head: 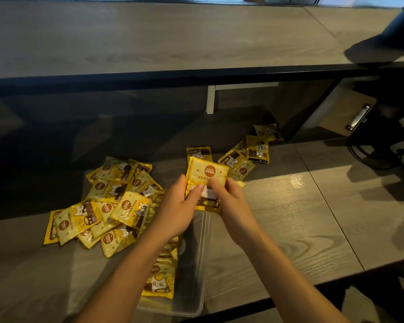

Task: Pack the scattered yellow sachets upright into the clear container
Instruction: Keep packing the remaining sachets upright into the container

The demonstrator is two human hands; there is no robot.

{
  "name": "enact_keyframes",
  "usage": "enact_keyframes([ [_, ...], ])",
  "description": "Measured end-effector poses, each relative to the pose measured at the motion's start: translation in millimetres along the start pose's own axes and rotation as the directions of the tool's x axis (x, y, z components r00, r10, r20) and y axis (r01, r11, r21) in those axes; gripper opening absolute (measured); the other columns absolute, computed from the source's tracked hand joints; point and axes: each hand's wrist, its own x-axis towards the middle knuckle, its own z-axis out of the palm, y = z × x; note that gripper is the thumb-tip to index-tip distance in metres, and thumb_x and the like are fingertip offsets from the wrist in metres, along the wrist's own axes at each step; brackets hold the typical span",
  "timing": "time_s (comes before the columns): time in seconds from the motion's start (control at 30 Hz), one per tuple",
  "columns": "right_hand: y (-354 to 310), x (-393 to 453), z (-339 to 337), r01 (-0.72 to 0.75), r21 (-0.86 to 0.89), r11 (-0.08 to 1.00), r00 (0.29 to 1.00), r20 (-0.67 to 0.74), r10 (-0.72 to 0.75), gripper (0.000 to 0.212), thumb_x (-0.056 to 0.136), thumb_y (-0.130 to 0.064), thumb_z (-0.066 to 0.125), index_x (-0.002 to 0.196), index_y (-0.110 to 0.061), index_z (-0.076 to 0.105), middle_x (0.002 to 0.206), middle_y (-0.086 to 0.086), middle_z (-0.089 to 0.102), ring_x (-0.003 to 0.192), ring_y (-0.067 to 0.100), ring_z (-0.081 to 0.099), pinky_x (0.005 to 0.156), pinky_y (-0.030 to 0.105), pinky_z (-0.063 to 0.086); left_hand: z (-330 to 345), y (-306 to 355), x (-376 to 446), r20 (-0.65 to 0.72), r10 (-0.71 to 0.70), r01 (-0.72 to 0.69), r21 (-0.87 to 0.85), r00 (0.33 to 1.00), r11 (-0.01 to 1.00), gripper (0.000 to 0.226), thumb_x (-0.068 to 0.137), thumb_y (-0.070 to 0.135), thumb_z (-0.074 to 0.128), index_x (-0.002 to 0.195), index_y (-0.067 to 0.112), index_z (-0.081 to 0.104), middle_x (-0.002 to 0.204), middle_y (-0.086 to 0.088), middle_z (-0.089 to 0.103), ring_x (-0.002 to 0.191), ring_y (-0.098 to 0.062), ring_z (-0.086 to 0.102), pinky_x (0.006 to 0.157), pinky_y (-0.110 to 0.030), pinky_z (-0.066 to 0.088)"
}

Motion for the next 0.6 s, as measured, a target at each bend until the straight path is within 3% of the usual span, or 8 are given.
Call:
enact_keyframes([
  [0.07,-7,17,-17,-0.038,0.063,0.997,0.999,-0.031,0.040,0.036,0.097,-0.043,0.053,0.112,-0.012,0.064,0.099,0.006,0.072,0.087,0.020,0.071,0.077,0.033,0.057,-1,1,6,-0.034,-0.007,0.007,-0.024,0.999,1.000,0.008,0.102,0.040,0.048,0.104,0.039,0.056,0.101,0.017,0.069,0.089,0.009,0.064,0.067,-0.011,0.047],
  [0.13,-12,43,-41,-0.036,-0.013,0.999,0.963,-0.268,0.031,0.035,0.095,-0.044,0.056,0.107,-0.011,0.058,0.089,0.005,0.063,0.071,0.015,0.063,0.062,0.027,0.052,-1,2,11,-0.071,-0.016,0.011,-0.072,0.997,0.997,0.009,0.102,0.038,0.049,0.097,0.039,0.056,0.094,0.020,0.069,0.084,0.016,0.062,0.059,-0.004,0.044],
  [0.23,-11,80,-74,-0.175,-0.038,0.984,0.862,-0.488,0.134,0.033,0.093,-0.033,0.063,0.106,-0.003,0.056,0.090,0.011,0.059,0.071,0.018,0.058,0.054,0.025,0.045,-2,1,16,-0.095,-0.041,0.030,-0.119,0.995,0.992,0.011,0.102,0.036,0.050,0.093,0.039,0.056,0.084,0.025,0.070,0.080,0.021,0.061,0.056,0.001,0.042],
  [0.3,-8,99,-89,-0.250,-0.061,0.966,0.826,-0.535,0.180,0.025,0.092,-0.025,0.064,0.085,-0.002,0.058,0.081,0.014,0.060,0.064,0.020,0.059,0.051,0.027,0.045,-2,0,19,-0.095,-0.060,0.046,-0.144,0.994,0.988,0.010,0.102,0.037,0.050,0.094,0.040,0.057,0.086,0.026,0.071,0.081,0.019,0.062,0.056,0.000,0.043],
  [0.4,-3,123,-99,-0.316,-0.202,0.927,0.783,-0.607,0.135,0.025,0.086,-0.022,0.068,0.076,-0.001,0.061,0.080,0.018,0.063,0.062,0.023,0.057,0.057,0.033,0.043,-4,-2,22,-0.115,-0.092,0.070,-0.180,0.989,0.981,0.010,0.101,0.038,0.050,0.094,0.041,0.057,0.088,0.027,0.070,0.081,0.019,0.062,0.056,0.000,0.042],
  [0.47,-1,134,-100,-0.338,-0.246,0.909,0.775,-0.621,0.120,0.021,0.082,-0.020,0.071,0.086,-0.001,0.065,0.084,0.018,0.065,0.069,0.026,0.060,0.060,0.035,0.047,-4,-2,23,-0.118,-0.101,0.079,-0.181,0.988,0.980,0.010,0.101,0.039,0.050,0.094,0.041,0.057,0.085,0.035,0.068,0.081,0.019,0.062,0.056,0.000,0.042],
  [0.53,2,140,-98,-0.345,-0.265,0.900,0.778,-0.617,0.117,0.026,0.081,-0.017,0.073,0.101,-0.001,0.065,0.094,0.016,0.068,0.084,0.030,0.066,0.074,0.040,0.057,-5,-3,23,-0.117,-0.096,0.076,-0.166,0.989,0.983,0.009,0.100,0.040,0.052,0.095,0.040,0.058,0.088,0.033,0.069,0.082,0.014,0.065,0.057,-0.003,0.046],
  [0.6,5,137,-94,-0.315,-0.335,0.888,0.786,-0.617,0.046,0.032,0.084,-0.016,0.069,0.114,-0.005,0.062,0.107,0.014,0.068,0.098,0.032,0.065,0.088,0.044,0.055,-7,-2,22,-0.117,-0.074,0.056,-0.148,0.990,0.987,0.007,0.100,0.039,0.053,0.097,0.039,0.059,0.091,0.031,0.070,0.084,0.011,0.067,0.059,-0.005,0.049],
])
